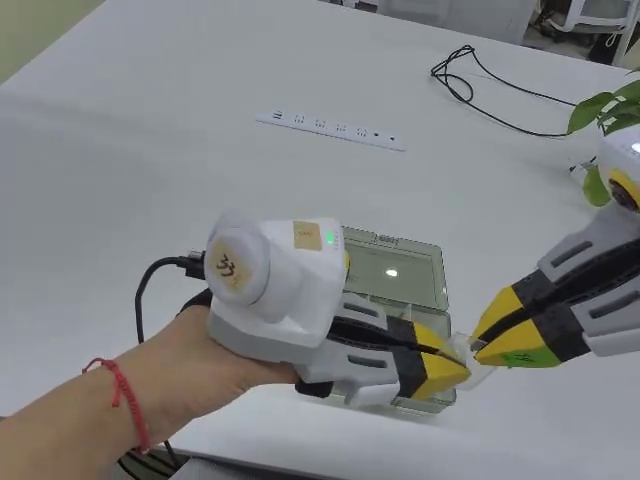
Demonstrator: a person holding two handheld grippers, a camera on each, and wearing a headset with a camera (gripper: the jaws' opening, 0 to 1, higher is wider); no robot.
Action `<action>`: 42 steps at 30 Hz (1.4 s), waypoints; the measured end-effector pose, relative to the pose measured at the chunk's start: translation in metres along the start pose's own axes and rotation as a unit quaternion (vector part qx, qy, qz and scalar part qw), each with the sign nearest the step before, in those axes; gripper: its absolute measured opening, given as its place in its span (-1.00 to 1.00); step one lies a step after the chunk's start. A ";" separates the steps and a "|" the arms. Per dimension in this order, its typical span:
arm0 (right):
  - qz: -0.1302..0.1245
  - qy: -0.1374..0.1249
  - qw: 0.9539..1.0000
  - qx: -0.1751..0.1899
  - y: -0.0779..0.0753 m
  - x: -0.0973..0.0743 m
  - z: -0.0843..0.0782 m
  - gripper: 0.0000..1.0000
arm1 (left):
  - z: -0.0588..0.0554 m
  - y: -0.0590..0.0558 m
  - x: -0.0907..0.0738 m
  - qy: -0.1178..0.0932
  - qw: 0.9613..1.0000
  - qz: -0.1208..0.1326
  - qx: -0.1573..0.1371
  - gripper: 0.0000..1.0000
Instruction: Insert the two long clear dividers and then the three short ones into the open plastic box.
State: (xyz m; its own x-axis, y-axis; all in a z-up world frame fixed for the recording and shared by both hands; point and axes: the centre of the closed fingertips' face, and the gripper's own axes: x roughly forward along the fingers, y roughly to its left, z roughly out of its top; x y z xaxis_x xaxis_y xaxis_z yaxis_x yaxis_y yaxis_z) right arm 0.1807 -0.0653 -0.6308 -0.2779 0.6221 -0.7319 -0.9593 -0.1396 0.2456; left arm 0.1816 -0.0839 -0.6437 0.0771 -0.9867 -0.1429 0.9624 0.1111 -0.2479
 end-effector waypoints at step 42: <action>-0.026 0.005 1.000 -0.011 -0.007 -0.002 -0.004 -0.95 | -0.009 0.012 -0.015 0.006 0.999 0.040 0.008 -0.90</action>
State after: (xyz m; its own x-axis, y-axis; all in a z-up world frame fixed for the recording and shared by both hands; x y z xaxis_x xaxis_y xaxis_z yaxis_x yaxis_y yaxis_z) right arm 0.1874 -0.0688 -0.6341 -0.2289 0.6219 -0.7489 -0.9731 -0.1252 0.1934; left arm 0.1894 -0.0665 -0.6530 0.1516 -0.9730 -0.1739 0.9572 0.1884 -0.2198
